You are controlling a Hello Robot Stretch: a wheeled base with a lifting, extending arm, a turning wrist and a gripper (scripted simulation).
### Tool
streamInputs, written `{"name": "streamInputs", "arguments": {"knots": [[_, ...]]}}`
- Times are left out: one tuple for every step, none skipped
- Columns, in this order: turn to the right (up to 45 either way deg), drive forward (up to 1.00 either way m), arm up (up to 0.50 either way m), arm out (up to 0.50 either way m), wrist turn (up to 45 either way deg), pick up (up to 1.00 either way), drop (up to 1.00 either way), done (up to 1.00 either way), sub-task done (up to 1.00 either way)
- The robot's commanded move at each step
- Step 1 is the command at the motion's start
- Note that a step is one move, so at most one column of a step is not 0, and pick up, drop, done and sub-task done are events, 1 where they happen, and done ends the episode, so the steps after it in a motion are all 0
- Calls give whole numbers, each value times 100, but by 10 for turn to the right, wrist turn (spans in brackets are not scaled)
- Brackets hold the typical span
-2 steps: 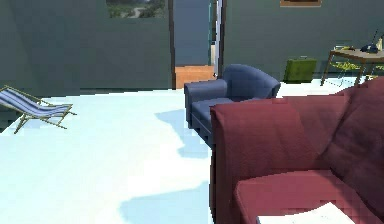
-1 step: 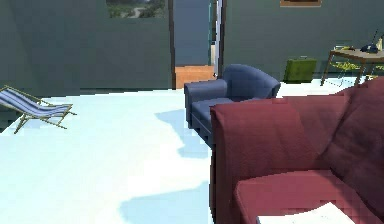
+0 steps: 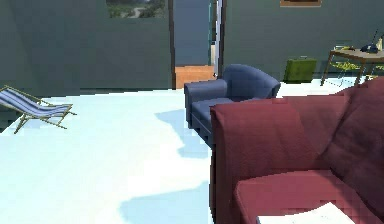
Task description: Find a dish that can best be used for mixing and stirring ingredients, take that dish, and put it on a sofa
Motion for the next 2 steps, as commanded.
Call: {"name": "streamInputs", "arguments": {"knots": [[0, 0, 0, 0, 360, 0, 0, 0, 0], [0, 0, -24, 0, 0, 0, 0, 0, 0]]}}
